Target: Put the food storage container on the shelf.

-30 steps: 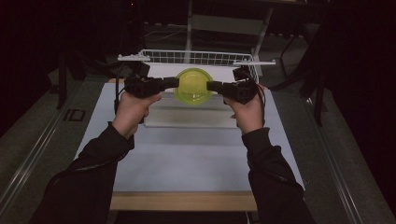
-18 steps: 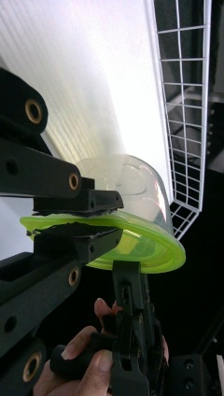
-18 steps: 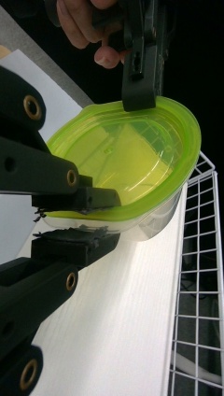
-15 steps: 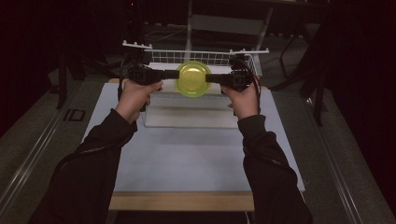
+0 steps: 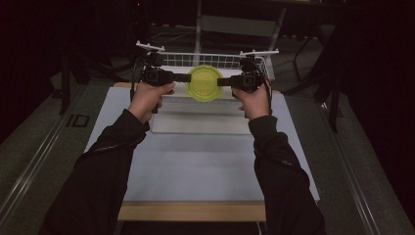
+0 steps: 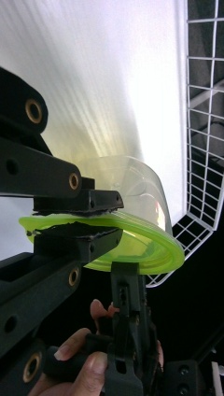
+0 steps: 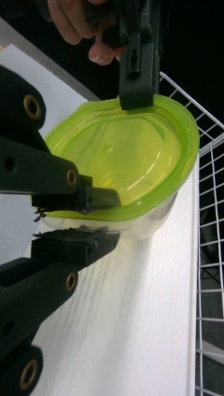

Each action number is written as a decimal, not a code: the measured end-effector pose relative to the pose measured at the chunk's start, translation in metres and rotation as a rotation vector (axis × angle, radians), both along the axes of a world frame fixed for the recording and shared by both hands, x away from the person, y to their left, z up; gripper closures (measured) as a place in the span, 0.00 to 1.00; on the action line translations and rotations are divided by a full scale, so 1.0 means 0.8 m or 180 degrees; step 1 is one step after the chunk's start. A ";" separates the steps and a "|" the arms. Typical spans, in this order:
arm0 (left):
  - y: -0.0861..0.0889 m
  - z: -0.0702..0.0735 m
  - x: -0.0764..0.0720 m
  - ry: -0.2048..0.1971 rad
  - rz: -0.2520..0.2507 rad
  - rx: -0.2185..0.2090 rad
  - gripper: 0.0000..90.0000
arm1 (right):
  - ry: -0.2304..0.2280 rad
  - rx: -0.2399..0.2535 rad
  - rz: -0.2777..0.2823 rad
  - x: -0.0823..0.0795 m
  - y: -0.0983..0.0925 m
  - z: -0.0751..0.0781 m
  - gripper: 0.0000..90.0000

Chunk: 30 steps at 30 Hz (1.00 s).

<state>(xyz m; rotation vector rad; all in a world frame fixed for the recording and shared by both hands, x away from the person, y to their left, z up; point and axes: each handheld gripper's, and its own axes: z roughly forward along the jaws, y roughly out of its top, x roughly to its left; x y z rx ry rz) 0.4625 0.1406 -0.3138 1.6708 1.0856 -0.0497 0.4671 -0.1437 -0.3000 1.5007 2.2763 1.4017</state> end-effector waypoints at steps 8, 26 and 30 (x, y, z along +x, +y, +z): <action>-0.002 0.001 0.008 -0.0102 0.0138 0.0124 0.89 | 0.0134 -0.0036 -0.0099 0.008 0.007 0.006 0.88; -0.004 -0.006 0.026 -0.0211 0.0350 0.0185 0.79 | 0.0166 0.0104 -0.0186 0.030 0.021 0.006 0.74; -0.004 -0.006 0.028 -0.0241 0.0420 0.0175 0.75 | 0.0143 0.0112 -0.0195 0.034 0.021 0.005 0.66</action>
